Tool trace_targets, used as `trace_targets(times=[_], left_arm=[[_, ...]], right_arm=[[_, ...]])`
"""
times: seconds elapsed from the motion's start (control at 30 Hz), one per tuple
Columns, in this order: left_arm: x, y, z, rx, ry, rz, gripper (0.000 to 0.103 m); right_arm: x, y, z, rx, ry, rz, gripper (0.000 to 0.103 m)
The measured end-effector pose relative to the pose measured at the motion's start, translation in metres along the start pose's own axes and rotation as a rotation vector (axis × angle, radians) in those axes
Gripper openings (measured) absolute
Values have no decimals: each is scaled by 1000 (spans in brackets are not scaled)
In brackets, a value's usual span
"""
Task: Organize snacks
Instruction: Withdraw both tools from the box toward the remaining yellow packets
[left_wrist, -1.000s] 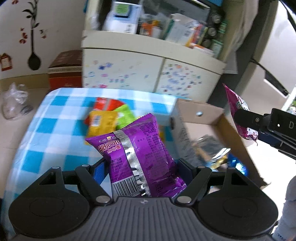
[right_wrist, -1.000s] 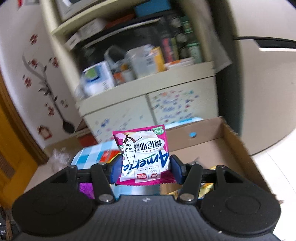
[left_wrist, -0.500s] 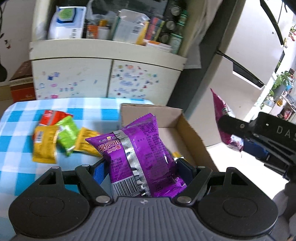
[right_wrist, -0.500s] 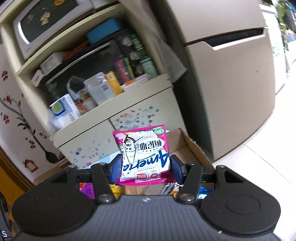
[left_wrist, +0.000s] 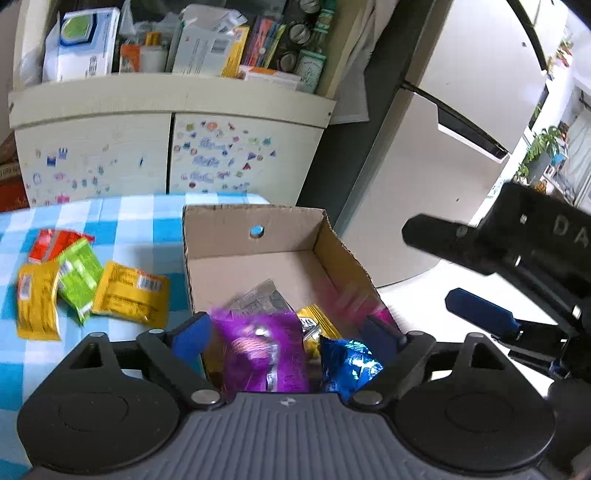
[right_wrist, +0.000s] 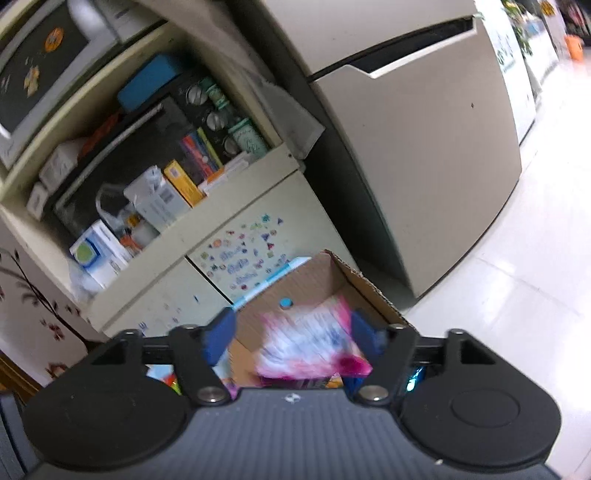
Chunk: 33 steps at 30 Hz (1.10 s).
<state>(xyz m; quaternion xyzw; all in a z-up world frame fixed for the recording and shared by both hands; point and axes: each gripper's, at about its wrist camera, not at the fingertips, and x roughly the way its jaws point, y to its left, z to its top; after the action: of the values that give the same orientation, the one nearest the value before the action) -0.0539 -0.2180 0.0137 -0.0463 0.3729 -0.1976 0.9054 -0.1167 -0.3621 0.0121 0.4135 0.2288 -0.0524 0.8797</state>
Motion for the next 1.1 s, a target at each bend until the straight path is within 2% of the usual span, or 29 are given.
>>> trace_targets(times=[0.1,0.2,0.43,0.57,0.73,0.83,1.1], left_arm=[[-2,0,4,17,6,13,93],[-3,8,6,-12,31,19,93],[-13,35,7,-46,44,53,93],[-23,57,10,-61,29,92,93],[-34,93,16,-132,11,144,93],[-41,111,19,-133,-21,188,93],[-52,159,26,-206,-46,249,98]], right_arm=[[-2,1,1,2,-18,3,79],[-2,5,1,-13,-14,24,84],[-1,23,-6,-110,-12,46,84],[0,31,-10,-143,-15,41,84],[4,34,-15,-106,-7,46,84],[7,36,-18,-102,-18,27,84],[11,46,-24,-130,-12,65,85]])
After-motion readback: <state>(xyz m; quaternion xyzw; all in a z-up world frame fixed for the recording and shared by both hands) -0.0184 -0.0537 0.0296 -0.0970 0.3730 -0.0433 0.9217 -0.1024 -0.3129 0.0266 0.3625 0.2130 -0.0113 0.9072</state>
